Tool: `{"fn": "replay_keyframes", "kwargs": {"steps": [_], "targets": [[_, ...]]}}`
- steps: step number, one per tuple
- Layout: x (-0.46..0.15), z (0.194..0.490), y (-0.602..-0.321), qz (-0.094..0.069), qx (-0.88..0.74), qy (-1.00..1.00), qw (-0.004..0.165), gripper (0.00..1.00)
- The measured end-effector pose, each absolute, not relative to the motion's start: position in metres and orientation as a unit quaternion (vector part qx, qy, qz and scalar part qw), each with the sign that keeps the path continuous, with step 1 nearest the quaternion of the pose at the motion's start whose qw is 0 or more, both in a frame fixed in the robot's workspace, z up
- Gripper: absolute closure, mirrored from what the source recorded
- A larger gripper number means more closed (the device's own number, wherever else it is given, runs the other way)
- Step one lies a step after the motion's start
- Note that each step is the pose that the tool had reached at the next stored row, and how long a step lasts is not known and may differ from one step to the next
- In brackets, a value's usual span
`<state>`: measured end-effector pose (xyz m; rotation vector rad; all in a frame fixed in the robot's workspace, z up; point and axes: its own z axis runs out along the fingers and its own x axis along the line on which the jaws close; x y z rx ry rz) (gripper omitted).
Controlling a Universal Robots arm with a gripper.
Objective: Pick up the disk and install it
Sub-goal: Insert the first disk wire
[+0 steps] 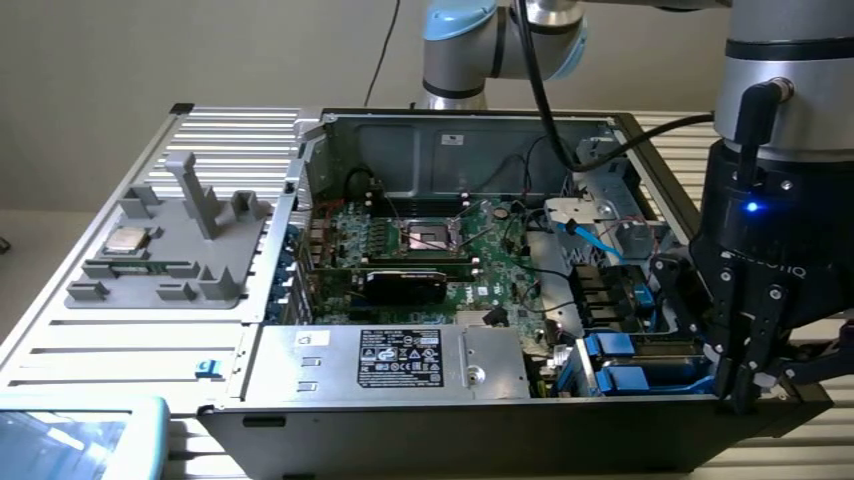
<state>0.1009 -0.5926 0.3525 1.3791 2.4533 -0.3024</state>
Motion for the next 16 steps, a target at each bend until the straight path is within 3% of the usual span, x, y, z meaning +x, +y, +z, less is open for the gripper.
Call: {"fn": "replay_keyframes", "kwargs": {"steps": [4,16], "targets": [[0.101,0.352,-0.591,-0.123,0.478,0.854,0.165,0.84],[0.101,0.351,-0.576,-0.134,0.476,0.852,0.171,0.84]]}}
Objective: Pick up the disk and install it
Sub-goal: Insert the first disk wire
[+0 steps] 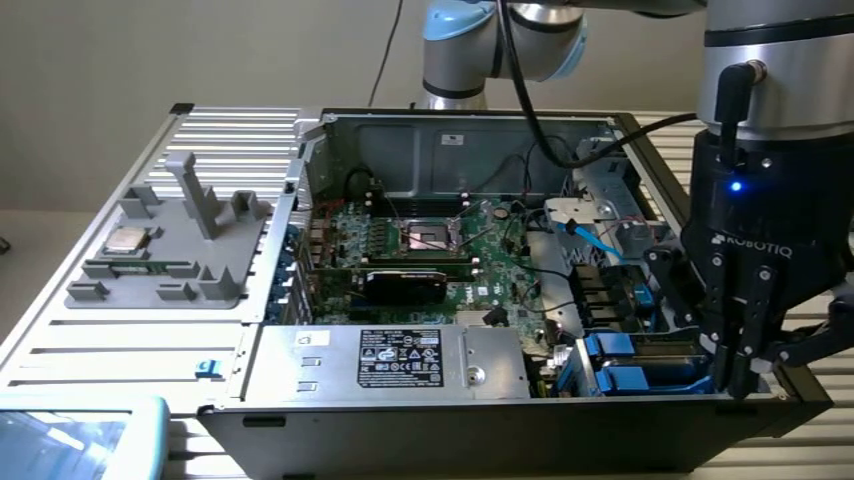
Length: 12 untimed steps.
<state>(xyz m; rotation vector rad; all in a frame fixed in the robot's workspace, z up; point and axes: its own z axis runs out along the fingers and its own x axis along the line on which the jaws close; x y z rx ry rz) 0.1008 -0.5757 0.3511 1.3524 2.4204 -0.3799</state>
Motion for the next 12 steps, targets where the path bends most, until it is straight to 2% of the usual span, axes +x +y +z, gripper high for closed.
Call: {"fn": "replay_keyframes", "kwargs": {"steps": [7,12], "targets": [[0.101,0.349,-0.561,-0.146,0.474,0.85,0.178,0.84],[0.101,0.347,-0.554,-0.169,0.469,0.846,0.19,0.84]]}}
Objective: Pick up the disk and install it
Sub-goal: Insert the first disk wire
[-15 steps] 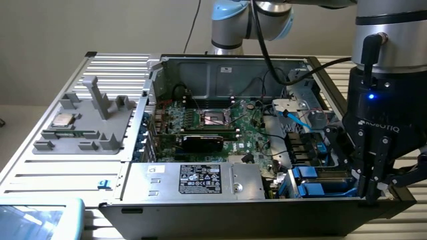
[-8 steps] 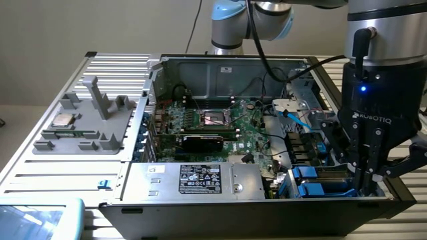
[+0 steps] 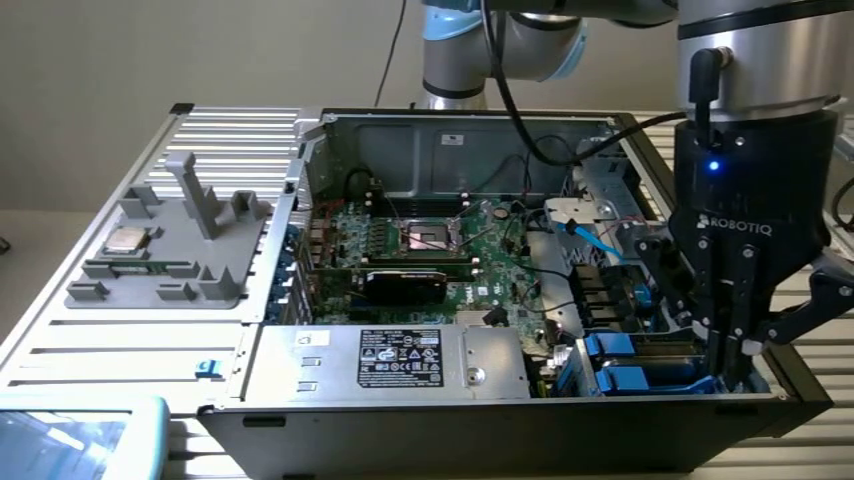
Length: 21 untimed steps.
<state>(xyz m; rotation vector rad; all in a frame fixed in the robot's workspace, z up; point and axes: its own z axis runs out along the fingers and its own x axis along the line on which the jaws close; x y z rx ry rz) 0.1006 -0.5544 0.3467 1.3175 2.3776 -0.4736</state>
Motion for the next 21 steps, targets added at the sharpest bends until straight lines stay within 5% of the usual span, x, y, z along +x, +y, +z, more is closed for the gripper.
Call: {"fn": "replay_keyframes", "kwargs": {"steps": [9,21], "targets": [[0.1007,0.344,-0.5477,-0.21,0.459,0.837,0.213,0.84],[0.1,0.3439,-0.5448,-0.211,0.46,0.836,0.213,0.84]]}}
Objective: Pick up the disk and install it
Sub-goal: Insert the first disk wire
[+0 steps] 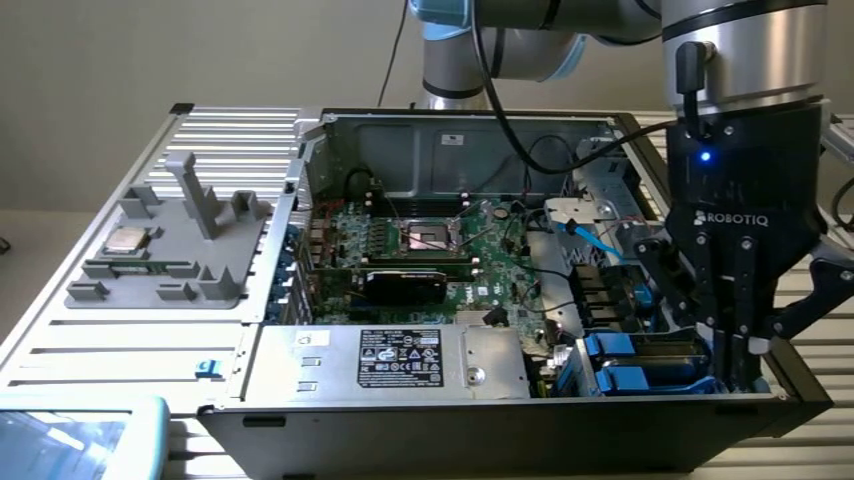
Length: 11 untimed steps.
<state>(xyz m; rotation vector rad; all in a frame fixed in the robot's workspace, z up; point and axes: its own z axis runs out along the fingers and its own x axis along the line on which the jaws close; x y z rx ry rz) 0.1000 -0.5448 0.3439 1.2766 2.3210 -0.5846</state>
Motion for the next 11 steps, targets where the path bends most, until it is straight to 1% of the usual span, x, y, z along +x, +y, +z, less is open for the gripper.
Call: {"fn": "replay_keyframes", "kwargs": {"steps": [9,11], "targets": [[0.098,0.343,-0.531,-0.211,0.461,0.835,0.212,0.84],[0.098,0.343,-0.528,-0.211,0.462,0.835,0.212,0.82]]}}
